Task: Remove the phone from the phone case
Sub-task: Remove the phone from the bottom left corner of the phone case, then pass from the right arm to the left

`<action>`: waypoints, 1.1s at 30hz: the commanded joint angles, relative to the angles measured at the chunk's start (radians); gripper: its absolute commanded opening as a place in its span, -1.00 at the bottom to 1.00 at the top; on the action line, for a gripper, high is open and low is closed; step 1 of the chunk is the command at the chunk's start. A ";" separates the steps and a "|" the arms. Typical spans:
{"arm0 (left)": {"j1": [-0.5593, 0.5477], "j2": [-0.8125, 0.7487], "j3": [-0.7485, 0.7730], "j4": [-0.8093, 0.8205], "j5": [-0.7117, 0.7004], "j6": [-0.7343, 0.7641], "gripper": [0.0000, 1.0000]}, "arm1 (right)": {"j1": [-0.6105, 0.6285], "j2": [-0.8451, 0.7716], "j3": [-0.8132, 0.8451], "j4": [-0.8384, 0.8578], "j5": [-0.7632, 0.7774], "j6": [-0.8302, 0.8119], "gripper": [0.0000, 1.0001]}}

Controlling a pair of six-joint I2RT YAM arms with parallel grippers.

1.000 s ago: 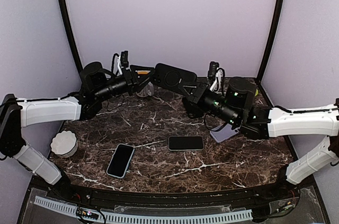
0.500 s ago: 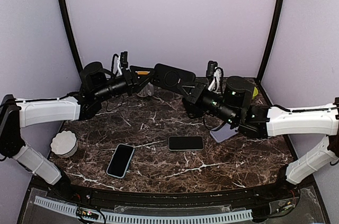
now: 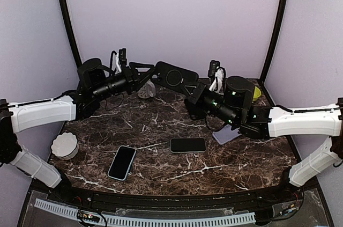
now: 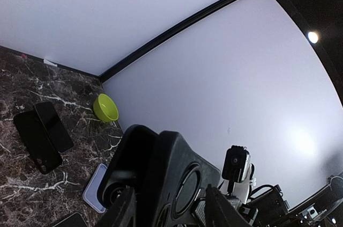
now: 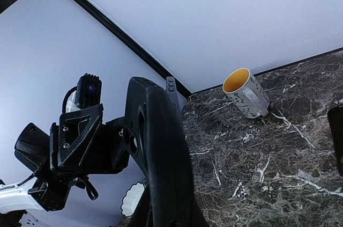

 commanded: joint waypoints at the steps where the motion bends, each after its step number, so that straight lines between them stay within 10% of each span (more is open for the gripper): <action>1: -0.063 -0.078 0.066 0.010 0.128 0.012 -0.08 | -0.007 0.005 0.030 0.002 0.076 -0.054 -1.00; 13: -0.063 -0.253 0.046 -0.365 0.010 0.347 -0.08 | -0.007 -0.104 -0.010 -0.044 0.121 -0.419 -1.00; 27: -0.061 -0.383 -0.032 -0.539 -0.242 0.691 -0.01 | 0.113 -0.246 -0.293 0.189 -0.084 -1.553 -1.00; 33: -0.061 -0.326 0.037 -0.610 -0.264 0.673 -0.05 | 0.136 -0.224 -0.323 0.181 -0.126 -1.782 -1.00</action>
